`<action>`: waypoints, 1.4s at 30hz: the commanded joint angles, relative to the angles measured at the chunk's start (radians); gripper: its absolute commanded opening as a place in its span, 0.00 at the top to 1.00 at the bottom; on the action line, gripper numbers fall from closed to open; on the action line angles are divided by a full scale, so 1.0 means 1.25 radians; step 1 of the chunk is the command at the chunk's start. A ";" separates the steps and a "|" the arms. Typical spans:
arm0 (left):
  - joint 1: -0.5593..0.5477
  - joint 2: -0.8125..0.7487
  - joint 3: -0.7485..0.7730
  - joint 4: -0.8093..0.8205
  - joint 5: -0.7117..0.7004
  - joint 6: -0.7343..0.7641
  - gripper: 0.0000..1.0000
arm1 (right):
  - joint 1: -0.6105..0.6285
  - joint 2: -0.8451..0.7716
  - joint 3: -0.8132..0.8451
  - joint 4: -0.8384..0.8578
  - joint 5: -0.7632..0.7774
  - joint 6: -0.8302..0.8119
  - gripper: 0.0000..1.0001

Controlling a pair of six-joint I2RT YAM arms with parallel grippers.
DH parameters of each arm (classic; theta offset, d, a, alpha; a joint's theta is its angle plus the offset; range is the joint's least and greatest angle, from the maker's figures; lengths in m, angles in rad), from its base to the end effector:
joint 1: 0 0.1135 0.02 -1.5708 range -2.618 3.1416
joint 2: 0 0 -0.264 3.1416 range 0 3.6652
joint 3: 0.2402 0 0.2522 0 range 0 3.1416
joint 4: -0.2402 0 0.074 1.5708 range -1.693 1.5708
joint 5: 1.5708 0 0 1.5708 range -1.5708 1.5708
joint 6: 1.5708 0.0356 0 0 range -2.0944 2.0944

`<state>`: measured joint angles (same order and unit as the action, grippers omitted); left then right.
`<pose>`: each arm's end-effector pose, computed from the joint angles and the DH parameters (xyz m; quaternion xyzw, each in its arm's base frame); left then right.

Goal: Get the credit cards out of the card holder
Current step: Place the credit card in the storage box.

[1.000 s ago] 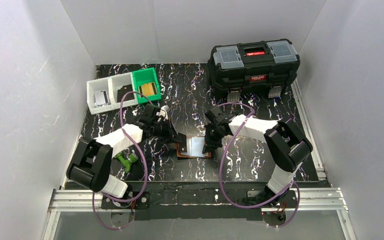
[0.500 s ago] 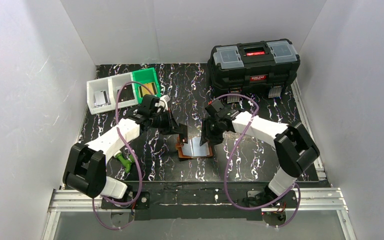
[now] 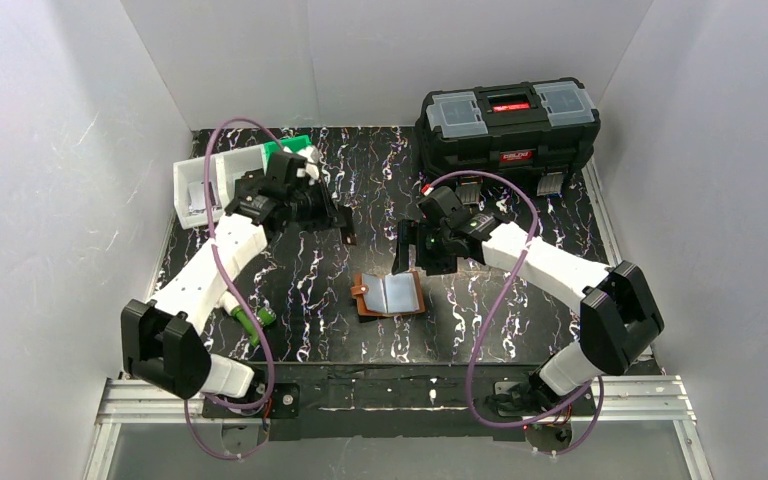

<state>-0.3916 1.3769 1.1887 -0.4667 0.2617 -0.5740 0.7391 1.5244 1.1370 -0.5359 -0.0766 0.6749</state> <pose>0.2802 -0.1257 0.3196 -0.0235 0.8909 -0.3072 0.3339 0.2371 0.2198 0.2529 -0.0426 0.9465 0.2341 0.2181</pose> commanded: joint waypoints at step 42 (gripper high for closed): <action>0.272 0.719 0.859 -0.257 -0.668 0.323 0.48 | -0.001 -0.097 -0.063 -0.038 0.070 -0.033 0.03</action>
<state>-0.0597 2.3272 2.2124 -0.7551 -0.5925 -0.1800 0.7391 1.4105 1.0534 -0.5973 0.0190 0.6396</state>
